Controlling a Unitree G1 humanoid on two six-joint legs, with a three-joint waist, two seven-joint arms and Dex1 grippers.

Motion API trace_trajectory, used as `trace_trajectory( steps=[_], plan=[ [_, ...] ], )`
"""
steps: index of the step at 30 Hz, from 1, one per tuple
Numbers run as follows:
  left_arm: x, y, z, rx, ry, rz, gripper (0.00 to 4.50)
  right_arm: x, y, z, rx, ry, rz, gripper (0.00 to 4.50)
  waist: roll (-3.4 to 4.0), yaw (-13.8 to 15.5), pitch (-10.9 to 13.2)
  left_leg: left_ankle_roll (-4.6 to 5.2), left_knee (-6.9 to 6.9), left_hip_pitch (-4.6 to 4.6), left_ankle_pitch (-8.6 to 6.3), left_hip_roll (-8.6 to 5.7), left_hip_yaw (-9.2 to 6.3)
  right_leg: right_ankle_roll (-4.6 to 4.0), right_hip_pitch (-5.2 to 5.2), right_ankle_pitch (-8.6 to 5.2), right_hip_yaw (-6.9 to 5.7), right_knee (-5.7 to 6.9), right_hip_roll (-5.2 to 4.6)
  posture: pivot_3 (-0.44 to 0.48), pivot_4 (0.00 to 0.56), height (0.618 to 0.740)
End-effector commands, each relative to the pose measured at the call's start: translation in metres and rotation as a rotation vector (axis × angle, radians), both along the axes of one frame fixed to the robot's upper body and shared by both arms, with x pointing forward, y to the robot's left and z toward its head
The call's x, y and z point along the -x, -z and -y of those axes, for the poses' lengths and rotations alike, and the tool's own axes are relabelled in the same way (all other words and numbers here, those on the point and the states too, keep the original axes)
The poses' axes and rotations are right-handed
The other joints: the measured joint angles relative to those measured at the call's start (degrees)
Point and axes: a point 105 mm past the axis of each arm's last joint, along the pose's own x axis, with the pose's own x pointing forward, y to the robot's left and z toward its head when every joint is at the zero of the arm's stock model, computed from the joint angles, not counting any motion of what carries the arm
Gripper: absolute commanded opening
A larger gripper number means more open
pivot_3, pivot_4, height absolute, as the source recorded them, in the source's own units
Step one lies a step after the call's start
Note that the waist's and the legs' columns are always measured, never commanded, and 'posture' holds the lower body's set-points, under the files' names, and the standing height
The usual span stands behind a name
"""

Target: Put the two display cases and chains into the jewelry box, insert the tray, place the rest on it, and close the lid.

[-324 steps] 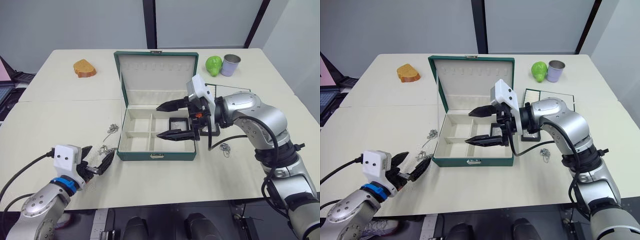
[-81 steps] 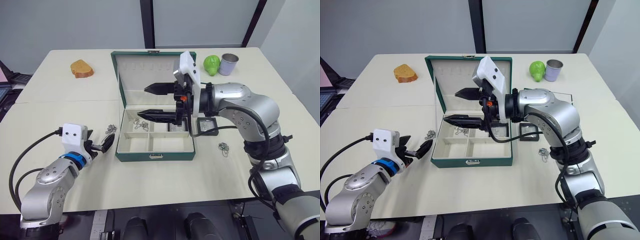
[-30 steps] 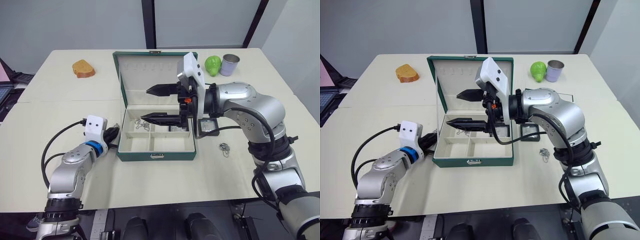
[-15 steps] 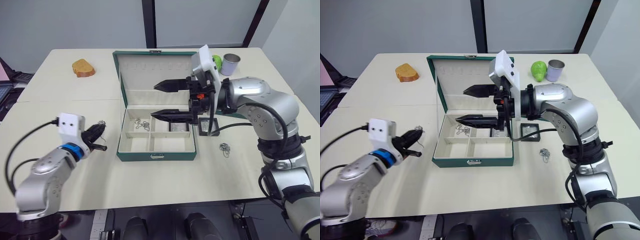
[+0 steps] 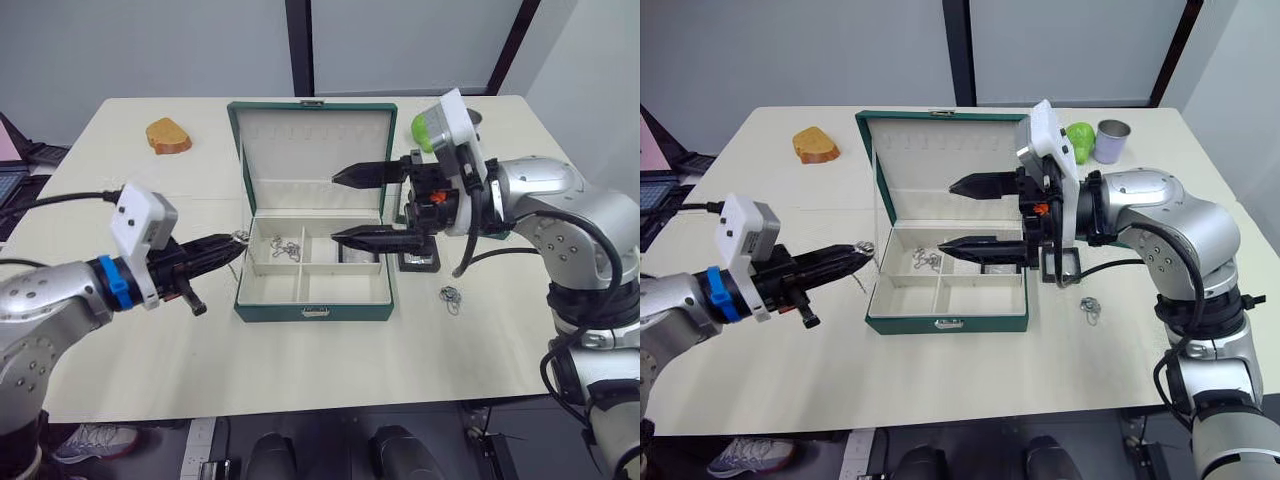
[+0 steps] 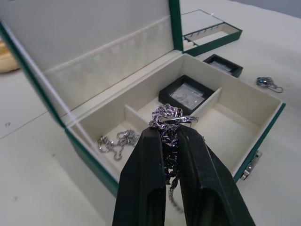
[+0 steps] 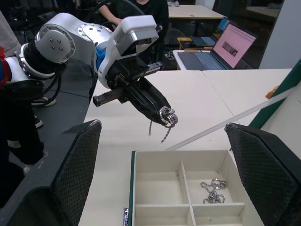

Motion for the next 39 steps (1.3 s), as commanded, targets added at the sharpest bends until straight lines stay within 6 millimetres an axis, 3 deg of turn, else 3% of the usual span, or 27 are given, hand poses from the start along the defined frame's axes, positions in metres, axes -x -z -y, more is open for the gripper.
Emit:
trace_trajectory(
  steps=[1,8,14,20,31,34,39],
  plan=[
    [-0.008,0.003,0.005,-0.021,0.052,-0.011,0.09,0.005,-0.01,0.004,-0.033,0.043,0.061,4.5,0.0,-0.05,0.0,0.0,0.0,0.0,0.0,0.0,0.0,0.0,-0.01,0.0,0.0,0.0,0.01,0.0,0.15,0.74],
    [-0.022,0.031,0.011,-0.081,0.142,-0.09,0.09,0.003,-0.007,0.006,-0.046,0.117,0.081,4.5,0.0,-0.23,0.0,0.0,0.04,-0.03,0.0,0.0,0.04,0.0,-0.16,0.0,0.07,0.0,0.04,0.0,0.15,0.74],
    [-0.025,0.056,0.002,-0.173,0.153,-0.136,0.09,0.003,-0.008,0.009,-0.056,0.146,0.091,4.5,0.0,-0.22,0.0,0.0,0.04,-0.03,0.0,0.01,0.06,0.0,-0.2,0.0,0.1,0.01,0.04,0.0,0.15,0.74],
    [-0.027,0.063,0.003,-0.171,0.157,-0.127,0.09,0.004,-0.008,0.011,-0.051,0.155,0.09,4.5,0.0,-0.12,0.0,0.0,0.04,-0.05,0.0,0.01,0.08,0.0,-0.21,0.0,0.1,0.01,0.03,0.0,0.15,0.74],
    [-0.021,0.054,0.003,-0.117,0.17,-0.118,3.56,0.008,0.0,0.016,-0.018,0.122,0.067,4.5,0.0,-0.11,0.0,0.01,0.05,-0.05,0.0,0.01,0.07,0.0,-0.2,0.0,0.11,0.02,0.04,0.0,0.15,0.74],
    [-0.016,0.042,0.01,-0.055,0.2,-0.108,4.46,0.009,0.003,0.02,-0.012,0.114,0.065,4.5,0.0,-0.1,0.0,0.01,0.06,-0.05,0.0,0.01,0.06,0.0,-0.2,0.0,0.1,0.03,0.04,0.0,0.15,0.74],
    [-0.002,0.003,0.012,0.103,0.247,-0.084,4.46,0.007,0.007,0.055,0.011,0.17,0.082,4.5,-0.02,0.24,0.01,0.01,0.06,-0.09,0.0,-0.02,0.05,0.0,-0.16,0.0,0.09,0.01,0.03,0.0,0.15,0.74]
  ],
)
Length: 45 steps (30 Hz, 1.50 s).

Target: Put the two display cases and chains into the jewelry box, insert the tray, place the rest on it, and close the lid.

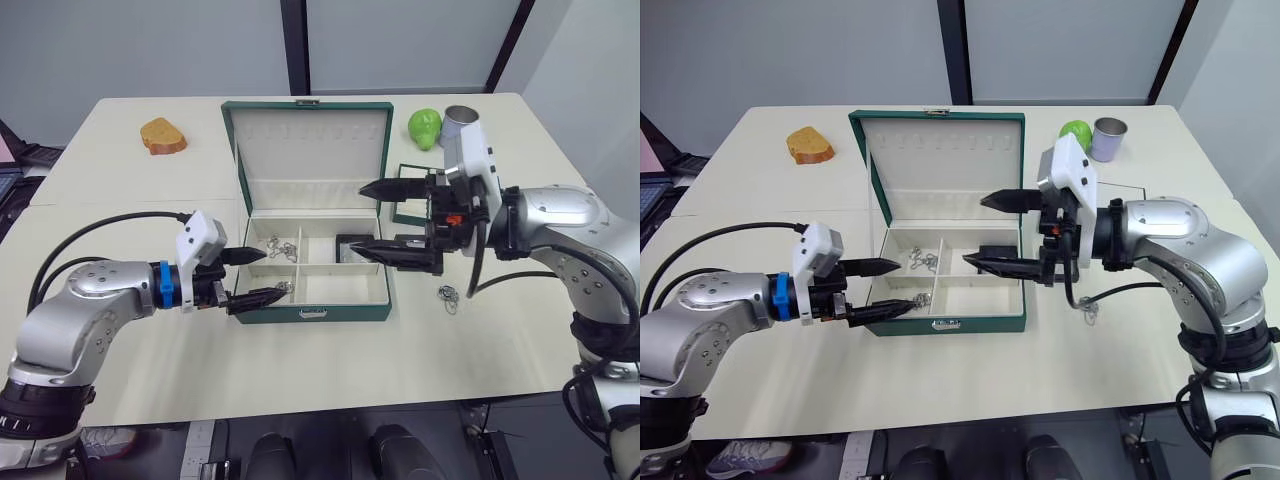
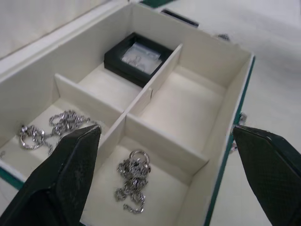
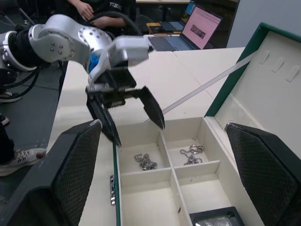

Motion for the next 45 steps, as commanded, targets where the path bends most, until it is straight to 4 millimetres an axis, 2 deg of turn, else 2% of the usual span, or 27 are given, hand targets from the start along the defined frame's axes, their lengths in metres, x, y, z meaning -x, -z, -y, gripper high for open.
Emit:
trace_trajectory(
  steps=[1,2,4,7,11,16,19,23,27,37,41,45],
  plan=[
    [0.011,-0.038,-0.003,0.104,0.011,0.055,4.46,0.004,-0.01,0.03,0.001,0.042,0.065,4.5,-0.01,0.21,0.0,0.0,0.0,0.0,0.0,0.0,-0.01,0.0,0.01,0.0,-0.01,0.0,0.0,0.0,0.15,0.74],
    [0.012,-0.045,-0.012,0.127,-0.023,0.06,4.46,0.002,-0.004,0.046,0.024,0.09,0.044,4.5,-0.01,0.3,0.0,0.0,0.01,0.0,0.0,0.0,-0.02,0.0,0.03,0.0,-0.02,-0.01,0.0,0.0,0.15,0.74],
    [0.014,-0.052,-0.025,0.146,-0.075,0.063,4.46,0.001,0.005,0.067,0.049,0.145,0.012,4.5,-0.02,0.51,0.0,0.01,0.0,0.02,-0.01,0.0,-0.03,0.0,0.11,0.0,-0.04,-0.07,0.0,0.0,0.15,0.74],
    [0.016,-0.051,-0.054,0.096,-0.205,0.068,4.46,0.003,0.022,0.098,0.034,0.222,-0.086,4.5,-0.02,0.61,0.0,0.01,0.0,0.09,-0.01,0.0,-0.01,0.0,0.12,0.0,0.04,-0.08,0.02,0.0,0.15,0.74],
    [0.021,-0.028,-0.103,-0.006,-0.432,0.058,4.46,-0.006,0.051,0.139,0.012,0.386,-0.179,4.5,-0.01,0.37,0.0,0.01,-0.04,0.24,-0.01,-0.01,0.01,0.0,0.18,0.0,0.2,-0.08,0.06,0.0,0.15,0.74],
    [0.032,0.011,-0.154,-0.081,-0.631,0.044,4.46,-0.022,0.076,0.179,0.038,0.586,-0.167,4.5,0.0,0.39,0.01,0.01,-0.06,0.3,-0.01,-0.01,0.05,0.0,0.21,0.0,0.2,-0.07,0.06,0.0,0.15,0.74],
    [0.042,0.025,-0.164,-0.098,-0.681,0.045,4.46,-0.03,0.085,0.204,0.007,0.696,-0.157,4.5,-0.01,0.38,0.01,0.01,-0.08,0.31,-0.01,-0.01,0.07,0.0,0.24,0.0,0.22,-0.06,0.06,0.0,0.15,0.74],
    [0.046,0.029,-0.172,-0.106,-0.734,0.068,4.46,-0.033,0.091,0.219,0.014,0.751,-0.145,4.5,-0.01,0.97,0.01,0.0,-0.08,0.3,-0.01,-0.01,0.07,0.0,0.27,0.0,0.21,-0.04,0.05,0.0,0.15,0.74],
    [0.047,0.035,-0.171,-0.113,-0.731,0.054,4.46,-0.033,0.098,0.222,0.053,0.742,-0.153,4.5,-0.01,1.17,0.01,0.0,-0.07,0.33,-0.01,-0.01,0.08,0.0,0.31,0.0,0.23,-0.03,0.05,0.0,0.15,0.74],
    [0.041,0.034,-0.156,-0.114,-0.675,0.048,4.46,-0.035,0.091,0.221,0.061,0.719,-0.149,4.5,-0.01,1.19,0.01,0.0,-0.07,0.34,-0.01,-0.01,0.1,0.0,0.31,0.0,0.23,-0.01,0.05,0.0,0.15,0.74],
    [0.033,0.023,-0.123,-0.061,-0.532,0.067,4.46,-0.032,0.083,0.205,0.076,0.617,-0.2,4.5,-0.01,1.31,0.01,0.0,-0.05,0.34,-0.01,-0.01,0.1,0.0,0.33,0.0,0.22,0.0,0.05,0.0,0.15,0.74],
    [0.025,0.006,-0.069,-0.056,-0.283,0.091,4.46,-0.029,0.072,0.176,0.159,0.437,-0.236,4.5,0.02,1.29,0.02,0.0,-0.02,0.37,0.0,0.0,0.07,0.0,0.37,0.0,0.21,0.04,0.05,0.0,0.15,0.74]
  ],
)
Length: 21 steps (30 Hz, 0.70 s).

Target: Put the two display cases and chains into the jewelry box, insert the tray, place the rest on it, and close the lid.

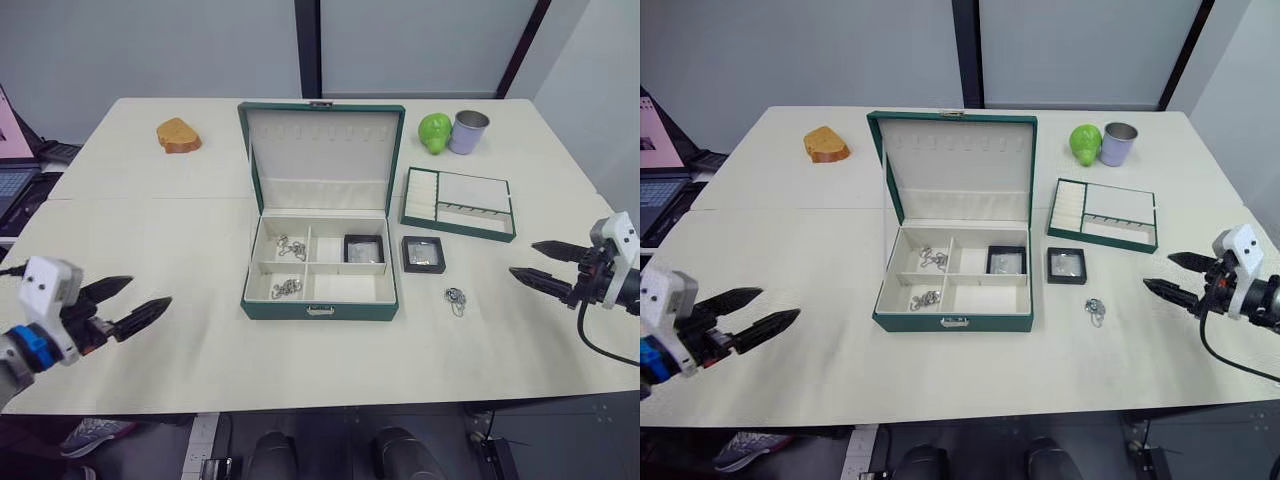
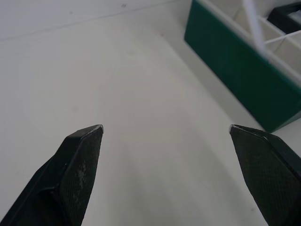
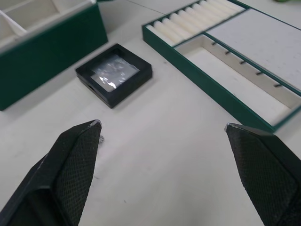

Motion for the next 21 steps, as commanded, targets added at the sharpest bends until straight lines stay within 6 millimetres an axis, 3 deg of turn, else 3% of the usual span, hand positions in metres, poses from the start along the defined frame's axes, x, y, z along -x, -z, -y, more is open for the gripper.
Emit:
trace_trajectory(
  steps=[1,6,10,17,21],
  plan=[
    [-0.001,-0.021,0.048,-0.03,0.23,0.03,4.46,0.004,-0.02,-0.026,0.052,-0.172,0.003,4.5,0.0,-0.02,0.0,0.0,-0.01,0.01,0.0,0.01,-0.01,0.0,0.0,0.0,-0.01,0.0,0.01,0.0,0.15,0.74],
    [-0.006,-0.039,0.114,-0.035,0.527,0.081,4.46,-0.006,-0.015,-0.049,0.223,-0.306,-0.025,4.5,0.0,-0.03,0.0,0.0,0.13,-0.01,0.0,0.0,-0.01,0.0,-0.01,0.0,-0.04,-0.04,0.01,0.0,0.15,0.74],
    [-0.011,-0.048,0.152,-0.031,0.664,0.152,4.46,-0.024,-0.013,-0.07,0.292,-0.355,0.01,4.5,0.0,-0.15,0.0,0.0,0.22,0.0,0.0,-0.01,0.0,-0.01,-0.02,0.0,0.0,-0.04,0.02,0.0,0.15,0.74],
    [-0.02,-0.045,0.205,-0.01,0.791,0.234,4.46,-0.048,0.005,-0.098,0.384,-0.388,0.011,4.5,0.0,-0.66,-0.01,0.01,0.33,-0.04,0.0,-0.02,-0.02,-0.01,0.03,0.01,0.01,-0.04,0.05,0.0,0.15,0.74],
    [-0.026,-0.033,0.22,-0.049,0.799,0.267,4.46,-0.054,0.018,-0.105,0.406,-0.397,-0.002,4.5,0.0,-0.76,-0.01,0.02,0.58,-0.14,0.0,-0.01,-0.04,-0.01,0.09,0.0,-0.02,-0.03,0.05,0.0,0.15,0.74]
  ],
)
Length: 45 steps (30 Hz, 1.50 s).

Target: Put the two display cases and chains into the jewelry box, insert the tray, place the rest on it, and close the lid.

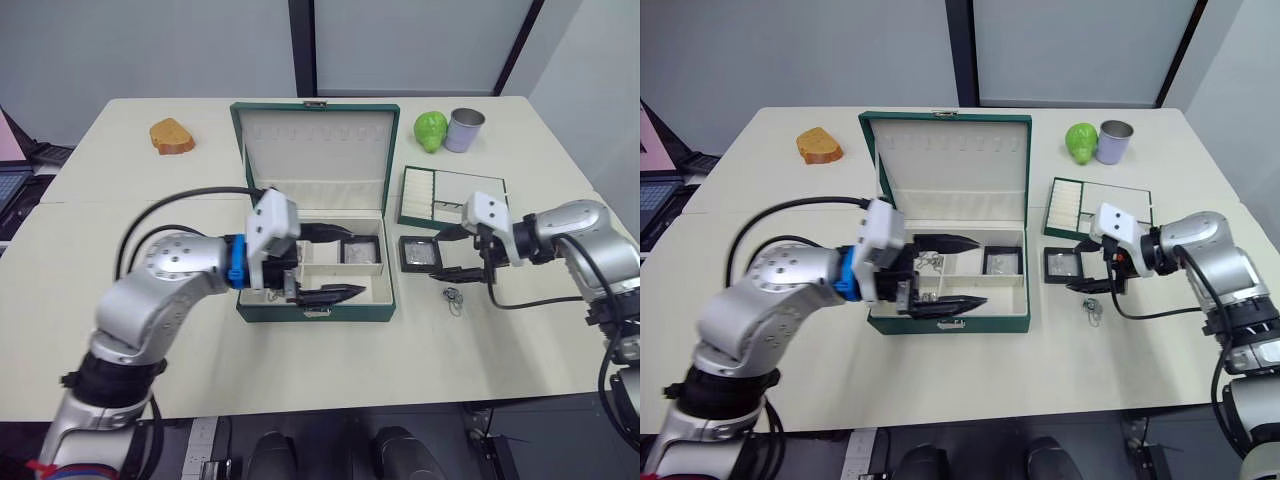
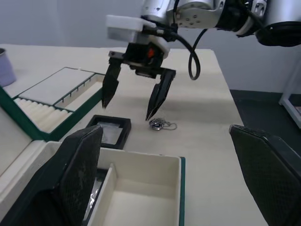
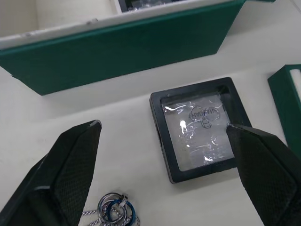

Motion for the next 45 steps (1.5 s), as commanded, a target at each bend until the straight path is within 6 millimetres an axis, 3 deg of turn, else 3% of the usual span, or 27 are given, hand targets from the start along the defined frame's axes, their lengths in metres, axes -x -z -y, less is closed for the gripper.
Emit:
trace_trajectory(
  steps=[1,8,11,17,26,31,37,40,45],
  plan=[
    [-0.004,0.002,0.01,-0.025,-0.003,0.09,4.46,-0.006,-0.002,-0.001,0.034,-0.009,0.042,4.5,0.0,-0.04,0.0,0.0,0.13,-0.02,0.0,0.01,-0.02,0.0,0.02,0.0,0.0,0.01,0.0,0.0,0.15,0.74],
    [-0.015,-0.003,0.018,0.043,-0.047,0.104,4.46,-0.008,0.004,-0.011,0.013,-0.035,0.039,4.5,0.01,-0.3,0.0,0.01,0.21,-0.04,0.0,0.03,-0.08,0.0,0.05,0.0,-0.06,0.09,0.01,0.0,0.15,0.74],
    [-0.014,-0.002,0.021,0.045,-0.045,0.105,4.5,-0.009,0.004,-0.013,0.007,-0.036,0.046,3.95,0.01,-0.3,0.0,0.01,0.24,-0.04,0.0,0.03,-0.09,0.0,0.11,0.0,-0.08,0.08,0.0,0.0,0.15,0.74],
    [-0.012,-0.003,0.022,0.058,-0.034,0.083,4.5,-0.011,0.007,-0.014,0.002,-0.032,0.044,2.09,0.01,-0.42,0.0,0.01,0.24,-0.04,0.0,0.03,-0.11,0.0,0.13,0.0,-0.11,0.09,0.01,0.0,0.15,0.74],
    [-0.014,-0.002,0.02,0.052,-0.047,0.086,4.5,-0.015,0.006,-0.01,-0.015,-0.004,0.064,0.05,0.01,-0.5,0.0,0.01,0.25,-0.02,0.0,0.03,-0.12,0.0,0.18,0.0,-0.15,0.07,0.0,0.0,0.15,0.74],
    [-0.015,-0.002,0.02,0.052,-0.049,0.088,4.5,-0.015,0.002,-0.011,-0.04,0.001,0.066,0.02,0.01,-0.5,0.0,0.01,0.25,-0.02,0.0,0.03,-0.13,0.0,0.18,0.0,-0.16,0.07,0.0,0.0,0.15,0.74],
    [-0.014,-0.006,0.012,0.053,-0.067,0.119,4.5,-0.009,-0.024,-0.011,-0.116,0.007,0.093,0.02,0.01,-0.56,0.0,0.01,0.25,-0.03,0.0,0.04,-0.13,0.0,0.19,0.0,-0.17,0.06,0.0,0.0,0.15,0.74],
    [-0.006,-0.007,-0.001,0.051,-0.081,0.114,4.5,0.004,-0.046,-0.009,-0.141,-0.007,0.086,0.02,0.03,-0.65,0.01,0.01,0.25,-0.04,0.0,0.04,-0.15,0.0,0.19,0.0,-0.16,0.07,0.0,0.0,0.15,0.74],
    [0.012,-0.006,-0.036,0.027,-0.149,0.068,4.5,0.045,-0.077,-0.02,-0.194,-0.093,-0.029,0.02,0.03,-0.63,0.01,0.01,0.22,-0.06,-0.01,0.06,-0.18,0.01,0.18,0.0,-0.15,0.02,-0.01,0.0,0.15,0.74]
  ],
)
